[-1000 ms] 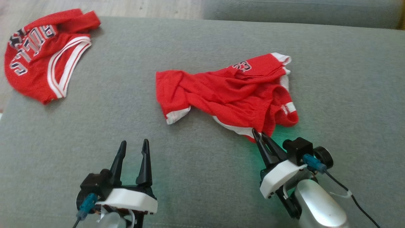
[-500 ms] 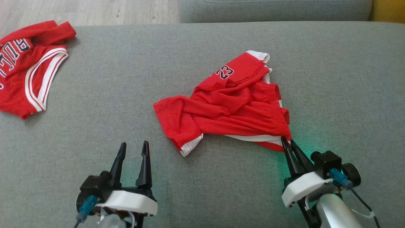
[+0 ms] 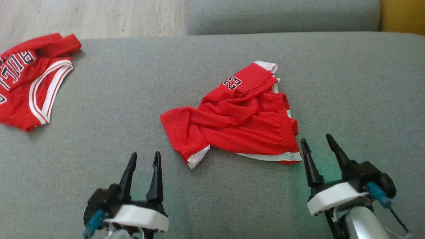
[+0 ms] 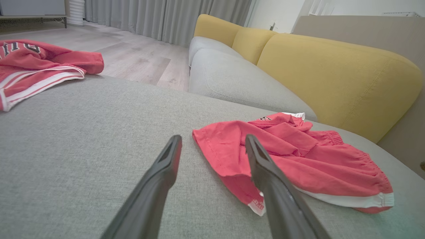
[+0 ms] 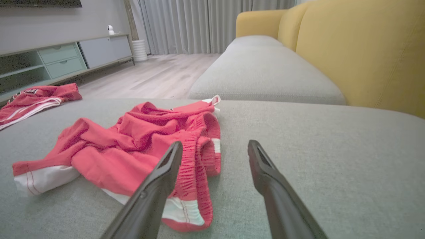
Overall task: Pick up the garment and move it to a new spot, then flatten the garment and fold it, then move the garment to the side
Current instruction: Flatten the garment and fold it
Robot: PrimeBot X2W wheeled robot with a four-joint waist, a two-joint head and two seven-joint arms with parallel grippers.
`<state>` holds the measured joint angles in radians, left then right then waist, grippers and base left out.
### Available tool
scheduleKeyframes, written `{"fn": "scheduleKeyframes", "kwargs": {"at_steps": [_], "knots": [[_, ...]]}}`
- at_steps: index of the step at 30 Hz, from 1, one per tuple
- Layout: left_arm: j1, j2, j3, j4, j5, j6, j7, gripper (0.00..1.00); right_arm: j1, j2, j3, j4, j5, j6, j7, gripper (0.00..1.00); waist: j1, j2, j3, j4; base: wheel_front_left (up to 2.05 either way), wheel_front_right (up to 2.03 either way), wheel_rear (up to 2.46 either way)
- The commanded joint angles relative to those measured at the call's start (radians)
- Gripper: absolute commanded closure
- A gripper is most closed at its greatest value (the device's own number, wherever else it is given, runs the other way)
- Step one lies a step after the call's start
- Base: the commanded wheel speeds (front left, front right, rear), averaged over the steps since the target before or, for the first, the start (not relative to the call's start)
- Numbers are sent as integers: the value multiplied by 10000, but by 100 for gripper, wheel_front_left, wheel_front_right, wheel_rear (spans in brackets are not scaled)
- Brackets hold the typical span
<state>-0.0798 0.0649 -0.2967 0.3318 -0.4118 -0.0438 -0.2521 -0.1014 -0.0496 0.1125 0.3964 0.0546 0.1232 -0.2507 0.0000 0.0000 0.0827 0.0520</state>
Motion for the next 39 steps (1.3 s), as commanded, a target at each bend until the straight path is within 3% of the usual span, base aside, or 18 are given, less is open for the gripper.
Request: {"fn": "scheduleKeyframes", "kwargs": {"at_steps": [1, 12, 29, 39], "knots": [[4, -29, 294, -362, 67, 19, -97, 0, -27, -6, 71, -635, 80, 75, -110, 0, 0, 0, -188, -61, 0, 0, 0], [739, -67, 634, -361, -30, 186, -97, 0, 492, -6, -206, -1405, 196, 75, -110, 0, 0, 0, -871, -197, 0, 0, 0], [877, 36, 842, -318, 220, 231, -97, 0, 477, -6, -30, -931, 437, 75, -110, 0, 0, 0, -912, -35, 0, 0, 0], [263, -92, -600, 277, -47, -450, 574, 0, 299, -6, -3, -762, 298, 75, -110, 0, 0, 0, -344, -190, 0, 0, 0]]}}
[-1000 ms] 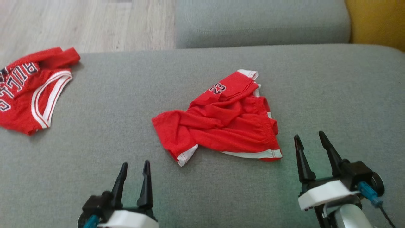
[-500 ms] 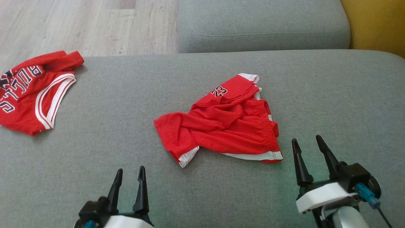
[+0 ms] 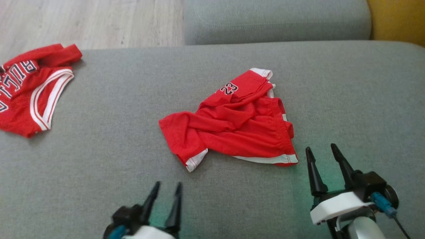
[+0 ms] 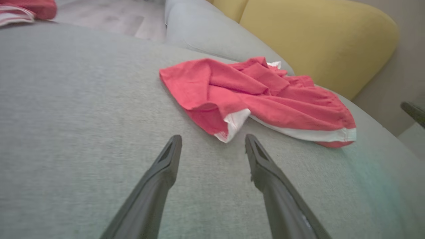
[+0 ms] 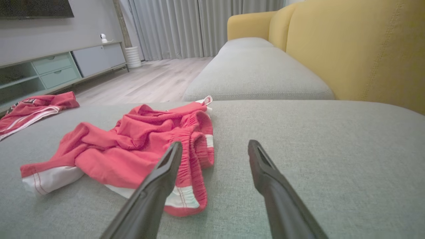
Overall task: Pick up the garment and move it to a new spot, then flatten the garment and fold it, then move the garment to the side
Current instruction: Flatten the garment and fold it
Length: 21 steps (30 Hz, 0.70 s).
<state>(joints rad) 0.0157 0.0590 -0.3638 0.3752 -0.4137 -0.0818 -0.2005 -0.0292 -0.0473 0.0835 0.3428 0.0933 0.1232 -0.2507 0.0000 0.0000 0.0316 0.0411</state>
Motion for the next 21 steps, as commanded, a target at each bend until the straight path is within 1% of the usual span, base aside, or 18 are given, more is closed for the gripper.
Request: {"fn": "scheduleKeyframes", "kwargs": {"at_steps": [1, 4, 9, 15, 20, 21], "knots": [[-846, -42, -116, -39, -39, -117, 127, 0, -459, -29, 353, -188, -108, 75, -110, 0, 0, 0, 252, -118, 0, 0, 0], [-1346, -64, -539, 423, -141, -206, 250, 0, -593, -29, 546, -71, -176, 75, -110, 0, 0, 0, 484, -238, 0, 0, 0], [-1977, -79, -823, 1205, -425, -257, 249, 0, -787, -29, 767, 49, -215, 75, -110, 0, 0, 0, 753, -415, 0, 0, 0], [-2779, -84, -1156, 2213, -958, -273, 30, 0, -1033, -29, 1239, 401, -214, 75, -111, 0, 0, 0, 1041, -610, 0, 0, 0], [-3296, -85, -1695, 2597, -1367, -274, -245, 0, -1261, -29, 1606, 837, -335, 75, -111, 0, 0, 0, 1156, -641, 0, 0, 0], [-3379, -86, -1801, 2637, -1446, -256, -294, 21, -1321, -29, 1667, 926, -361, 75, -111, 0, 0, 0, 1175, -641, 0, 0, 0]]}}
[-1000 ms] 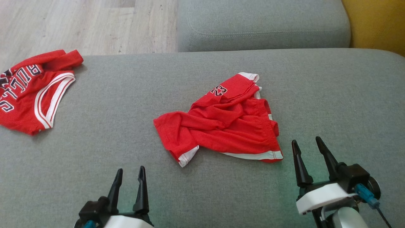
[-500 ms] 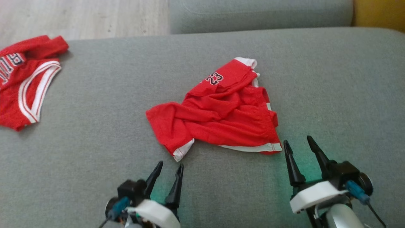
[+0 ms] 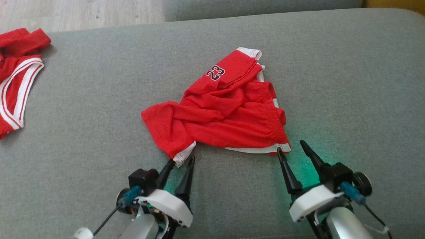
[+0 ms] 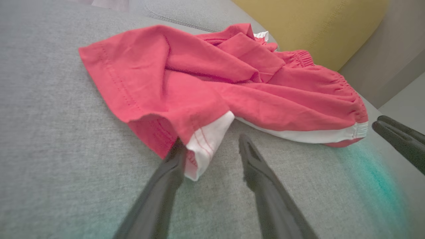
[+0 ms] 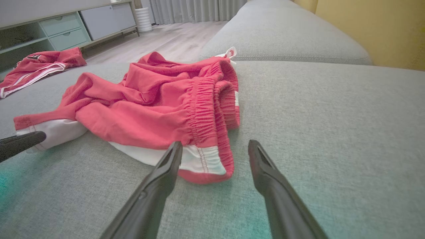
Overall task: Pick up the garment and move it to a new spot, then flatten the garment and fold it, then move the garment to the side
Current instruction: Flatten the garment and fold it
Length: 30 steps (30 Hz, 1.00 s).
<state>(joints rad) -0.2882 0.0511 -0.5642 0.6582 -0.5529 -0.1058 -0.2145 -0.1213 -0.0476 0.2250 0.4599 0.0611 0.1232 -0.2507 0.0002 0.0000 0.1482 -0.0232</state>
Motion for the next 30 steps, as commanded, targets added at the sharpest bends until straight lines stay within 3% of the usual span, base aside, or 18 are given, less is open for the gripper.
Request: {"fn": "scheduleKeyframes", "kwargs": {"at_steps": [1, 2, 4, 5, 10, 11, 12, 14, 15, 22, 30], "knots": [[-411, -7, 103, -155, -127, 7, -197, 50, -467, -26, 312, -158, -77, 75, -111, 0, -2, 0, 32, 5, 0, 0, 0], [-472, -7, 10, -115, -193, 26, -235, 62, -542, -26, 365, -69, -136, 75, -111, 0, -2, 0, 53, 13, 0, 0, 0], [-578, -7, -150, -33, -298, 54, -300, 95, -705, -26, 463, 134, -273, 75, -111, 0, -2, 0, 89, 36, 0, 0, 0], [-626, -7, -219, 8, -337, 67, -327, 100, -788, -26, 517, 263, -312, 75, -111, 0, -2, 0, 105, 54, 0, 0, 0], [-827, -8, -425, 175, -470, 143, -421, 100, -1286, -26, 888, 1229, -612, 75, -111, 0, -2, 0, 177, 179, 0, 0, 0], [-857, -8, -450, 195, -492, 154, -432, 100, -1384, -26, 940, 1412, -620, 75, -111, 16, -2, 0, 188, 201, 0, 0, 0], [-884, -8, -467, 213, -510, 174, -441, 100, -1480, -26, 984, 1576, -624, 75, -111, 47, -2, 0, 196, 221, 0, 0, 0], [-926, -8, -491, 241, -544, 195, -454, 100, -1634, -26, 1005, 1783, -580, 75, -111, 92, -2, 0, 207, 252, 0, 0, 0], [-942, -8, -495, 253, -557, 203, -459, 100, -1687, -26, 1009, 1879, -551, 75, -111, 100, -2, 0, 205, 264, 0, 0, 0], [-1000, -7, -51, -81, -351, 274, -470, 100, -1834, -26, 1073, 1947, -75, 75, -111, 100, -2, 0, 102, 247, 0, 0, 0], [-852, 545, 906, -2308, 693, 118, -471, 100, -1741, -62, 1167, -103, 699, 75, -111, 100, -2, 0, -485, 154, 0, 0, 0]]}}
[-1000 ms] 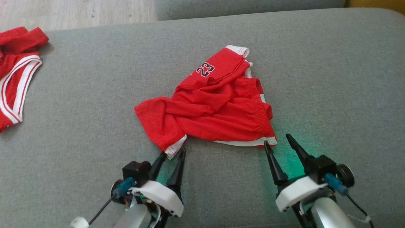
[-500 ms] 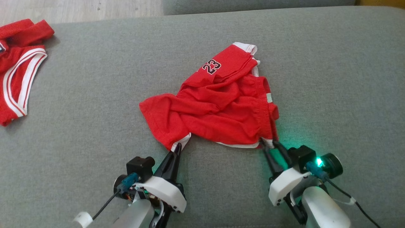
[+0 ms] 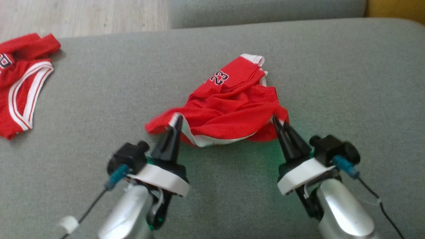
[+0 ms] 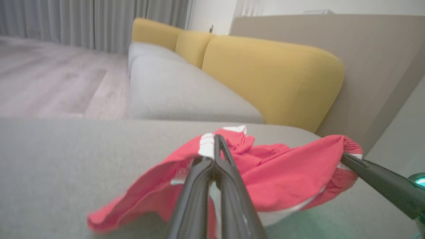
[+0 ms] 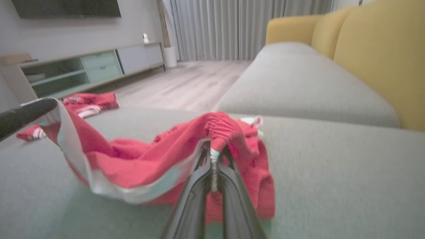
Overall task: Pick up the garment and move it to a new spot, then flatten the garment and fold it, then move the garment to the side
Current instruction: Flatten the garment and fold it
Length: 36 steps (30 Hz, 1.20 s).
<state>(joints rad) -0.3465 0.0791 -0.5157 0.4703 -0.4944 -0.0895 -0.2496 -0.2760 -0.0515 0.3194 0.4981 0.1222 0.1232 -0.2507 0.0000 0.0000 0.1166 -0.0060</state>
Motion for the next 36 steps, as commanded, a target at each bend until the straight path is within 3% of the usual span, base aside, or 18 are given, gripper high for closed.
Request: {"fn": "scheduleKeyframes", "kwargs": {"at_steps": [1, 10, 18, 25, 31, 34, 36], "knots": [[-269, 265, 421, -429, 108, -45, -121, 100, -194, -24, 224, -485, 88, 75, -111, 100, 0, 0, -169, -18, 0, 0, 0], [-813, 1954, 916, -3724, 649, -203, 456, 100, -180, -813, 161, -3786, 859, 75, -98, 100, 0, 0, -1178, -89, 0, 0, 0], [-2040, 3798, 1878, -7972, 635, -136, 2770, 100, -293, -1532, -615, -7284, 834, 75, 677, 100, 0, 0, -1543, -170, 0, 0, 0], [-2654, 4514, 2017, -9394, 406, -162, 4302, 100, 2, -1651, -1082, -9408, 402, 75, 1727, 100, 0, 0, -1277, -145, 0, 0, 0], [-3117, 4271, 2302, -8679, -333, -68, 4479, 100, -591, -1782, -1124, -9017, 664, 75, 2184, 100, 0, 0, -18, -184, 0, 0, 0], [-3842, 4103, 2444, -7715, -647, -126, 4331, 100, -1846, -1812, -1046, -7755, 1042, 75, 2291, 100, 0, 0, 762, -321, 0, 0, 0], [-4970, 3656, 2693, -6457, -1046, -166, 3894, 100, -3819, -1655, -1107, -5923, 1168, 75, 2171, 100, 0, 0, 1495, -415, 0, 0, 0]]}}
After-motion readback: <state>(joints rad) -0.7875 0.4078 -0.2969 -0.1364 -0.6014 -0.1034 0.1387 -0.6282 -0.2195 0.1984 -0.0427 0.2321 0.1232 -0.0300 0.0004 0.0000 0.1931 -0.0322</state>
